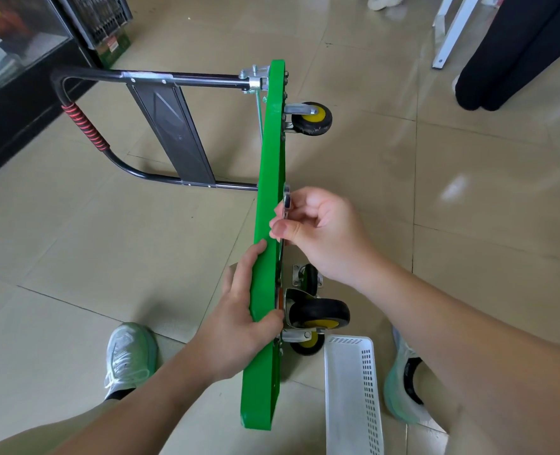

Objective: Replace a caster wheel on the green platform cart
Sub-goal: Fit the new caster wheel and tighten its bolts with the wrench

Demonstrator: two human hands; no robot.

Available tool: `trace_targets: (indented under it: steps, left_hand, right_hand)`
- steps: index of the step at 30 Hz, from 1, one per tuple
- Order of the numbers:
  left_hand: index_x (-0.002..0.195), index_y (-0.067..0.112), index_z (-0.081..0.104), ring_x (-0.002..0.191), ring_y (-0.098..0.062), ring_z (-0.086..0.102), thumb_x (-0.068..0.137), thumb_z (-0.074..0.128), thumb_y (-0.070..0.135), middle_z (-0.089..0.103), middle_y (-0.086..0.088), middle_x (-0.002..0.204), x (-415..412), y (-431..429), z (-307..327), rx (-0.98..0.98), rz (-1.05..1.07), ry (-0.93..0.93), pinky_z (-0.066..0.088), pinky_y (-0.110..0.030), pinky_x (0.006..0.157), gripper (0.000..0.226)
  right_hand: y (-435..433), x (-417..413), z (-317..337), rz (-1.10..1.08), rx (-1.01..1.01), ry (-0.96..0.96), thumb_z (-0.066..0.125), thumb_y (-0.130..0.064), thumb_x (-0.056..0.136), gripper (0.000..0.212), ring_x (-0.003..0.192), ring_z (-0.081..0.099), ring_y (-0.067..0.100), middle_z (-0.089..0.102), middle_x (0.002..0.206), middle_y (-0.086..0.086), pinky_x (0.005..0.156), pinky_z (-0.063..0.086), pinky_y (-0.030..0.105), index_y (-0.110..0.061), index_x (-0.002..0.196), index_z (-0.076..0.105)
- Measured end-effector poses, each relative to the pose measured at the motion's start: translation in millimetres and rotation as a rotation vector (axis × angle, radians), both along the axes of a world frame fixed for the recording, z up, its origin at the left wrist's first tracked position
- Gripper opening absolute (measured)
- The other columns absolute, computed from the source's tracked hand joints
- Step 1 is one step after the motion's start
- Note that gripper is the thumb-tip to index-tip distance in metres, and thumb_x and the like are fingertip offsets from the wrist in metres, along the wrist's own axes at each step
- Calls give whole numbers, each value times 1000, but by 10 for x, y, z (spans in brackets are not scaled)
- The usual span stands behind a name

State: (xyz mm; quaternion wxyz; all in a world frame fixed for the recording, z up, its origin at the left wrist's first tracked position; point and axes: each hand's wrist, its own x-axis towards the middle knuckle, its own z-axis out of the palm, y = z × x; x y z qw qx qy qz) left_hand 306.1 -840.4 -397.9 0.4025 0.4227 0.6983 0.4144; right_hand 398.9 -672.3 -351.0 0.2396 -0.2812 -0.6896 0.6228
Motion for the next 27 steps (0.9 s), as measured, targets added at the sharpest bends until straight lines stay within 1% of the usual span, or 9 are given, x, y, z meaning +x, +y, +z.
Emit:
trace_targets:
  steps: [3,5,6,8,13,18,22,25,27]
  left_hand:
    - [144,69,14,93,-32,66,79,63,29,41,13,126,4,-5,5,-13,12,-8,59,-49,81,91]
    - [146,68,14,91,-36,66,82,65,23,41,16,124,4,-7,1,-16,15,-7,59,-49,78,93]
    - [147,67,13,90,-36,66,85,67,18,41,19,123,6,-8,-3,-20,13,-5,59,-48,77,95]
    - [148,66,11,86,-36,67,89,67,11,40,23,121,11,-14,-7,-31,8,9,59,-46,74,98]
    - [148,68,7,80,-35,68,89,66,12,39,23,118,26,-24,2,-59,-3,34,59,-45,72,101]
    - [150,68,4,76,-34,66,90,67,11,38,26,116,29,-26,12,-73,-13,65,59,-43,70,103]
    - [150,67,2,75,-34,65,91,67,12,38,21,118,31,-31,17,-82,-22,74,59,-41,68,104]
    - [150,67,0,75,-32,66,91,66,14,38,20,118,34,-30,32,-84,-35,90,58,-41,69,104]
    - [150,69,0,77,-33,66,90,67,15,38,22,118,33,-32,36,-77,-35,83,59,-43,70,104]
  right_hand:
    - [4,-24,4,-16,4,-15,73,3,86,24,77,72,18,71,78,2,84,61,39,-19,85,64]
    - [7,-46,4,-47,-7,-30,71,3,88,22,73,71,15,71,76,1,80,61,37,-18,84,64]
    - [13,-55,3,-66,-22,-40,70,2,88,21,73,72,16,71,74,0,79,61,38,-18,84,64]
    - [41,-73,6,-99,-67,-60,70,0,89,19,73,72,19,71,71,-2,80,62,43,-17,83,65]
    - [99,-151,17,-155,-191,-114,70,-5,92,12,69,73,17,69,75,0,74,63,41,-15,86,65]
    - [135,-236,26,-204,-235,-174,70,-8,92,6,69,73,18,71,82,4,80,62,49,-11,89,66]
    - [166,-285,27,-230,-272,-209,70,-9,92,3,66,71,16,72,85,5,78,63,45,-9,92,67]
    - [173,-309,14,-252,-263,-228,71,-11,92,7,64,70,15,73,86,6,71,63,39,-12,88,66]
    - [183,-316,6,-264,-271,-233,71,-12,92,8,63,70,15,73,85,4,70,63,37,-13,87,66]
